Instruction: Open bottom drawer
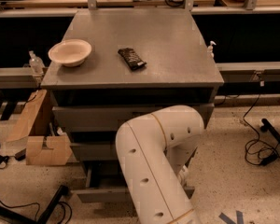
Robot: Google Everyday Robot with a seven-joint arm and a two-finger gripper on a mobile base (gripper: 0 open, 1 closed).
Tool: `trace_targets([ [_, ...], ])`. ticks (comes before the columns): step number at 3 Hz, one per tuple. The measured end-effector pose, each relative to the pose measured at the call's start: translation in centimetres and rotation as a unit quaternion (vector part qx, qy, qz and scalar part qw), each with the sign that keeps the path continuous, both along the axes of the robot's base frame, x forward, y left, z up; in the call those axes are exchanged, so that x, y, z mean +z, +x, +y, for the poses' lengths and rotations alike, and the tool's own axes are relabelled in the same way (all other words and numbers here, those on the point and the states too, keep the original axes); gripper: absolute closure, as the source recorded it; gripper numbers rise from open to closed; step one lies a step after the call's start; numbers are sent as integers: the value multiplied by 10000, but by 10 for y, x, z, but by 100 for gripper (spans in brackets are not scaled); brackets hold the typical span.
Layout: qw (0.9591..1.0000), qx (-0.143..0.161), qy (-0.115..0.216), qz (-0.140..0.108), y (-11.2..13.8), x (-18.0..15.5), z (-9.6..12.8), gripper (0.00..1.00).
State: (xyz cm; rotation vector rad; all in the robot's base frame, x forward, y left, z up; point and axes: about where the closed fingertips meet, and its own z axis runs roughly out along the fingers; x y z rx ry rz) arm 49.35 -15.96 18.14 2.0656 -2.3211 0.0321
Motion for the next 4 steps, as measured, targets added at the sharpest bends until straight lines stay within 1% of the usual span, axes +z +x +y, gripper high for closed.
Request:
trace_targets([
  [2, 10000, 0, 0, 0, 0, 0, 0, 100],
  [3, 10000, 0, 0, 0, 0, 1, 0, 84],
  [4, 10000, 0, 0, 0, 0, 1, 0, 62],
])
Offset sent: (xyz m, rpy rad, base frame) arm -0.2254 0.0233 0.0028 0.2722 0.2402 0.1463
